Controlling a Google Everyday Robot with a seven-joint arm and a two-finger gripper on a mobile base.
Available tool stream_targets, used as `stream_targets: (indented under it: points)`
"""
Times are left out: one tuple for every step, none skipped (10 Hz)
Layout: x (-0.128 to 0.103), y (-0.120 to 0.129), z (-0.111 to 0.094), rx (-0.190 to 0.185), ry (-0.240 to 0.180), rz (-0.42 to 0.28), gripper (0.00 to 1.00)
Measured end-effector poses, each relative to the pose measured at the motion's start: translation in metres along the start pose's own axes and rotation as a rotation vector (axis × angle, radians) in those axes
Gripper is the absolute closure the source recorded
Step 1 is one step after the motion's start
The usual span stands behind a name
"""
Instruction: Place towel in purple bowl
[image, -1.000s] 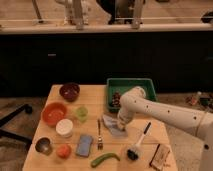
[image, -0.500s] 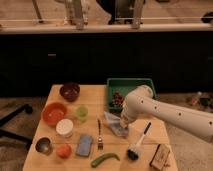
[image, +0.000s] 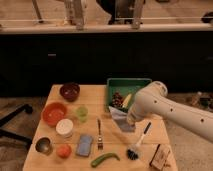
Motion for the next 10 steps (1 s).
stream_targets:
  points:
    - [-0.005, 0.0, -0.013, 0.017, -0.017, -0.005, 1.0]
    - [-0.009, 0.0, -0.024, 0.03, -0.03, -0.012, 1.0]
    - [-0.017, 0.001, -0.035, 0.044, -0.044, -0.023, 1.0]
    - [-0.024, 0.002, -0.044, 0.054, -0.057, -0.032, 1.0]
    - [-0.032, 0.003, -0.053, 0.066, -0.07, -0.041, 1.0]
    - [-0.04, 0.003, -0.061, 0.076, -0.079, -0.048, 1.0]
    - [-0.049, 0.004, -0.067, 0.085, -0.087, -0.058, 1.0]
    - [-0.055, 0.005, -0.071, 0.088, -0.092, -0.062, 1.0]
    - [-0.064, 0.005, -0.074, 0.09, -0.099, -0.064, 1.0]
    - [-0.075, 0.004, -0.079, 0.089, -0.109, -0.063, 1.0]
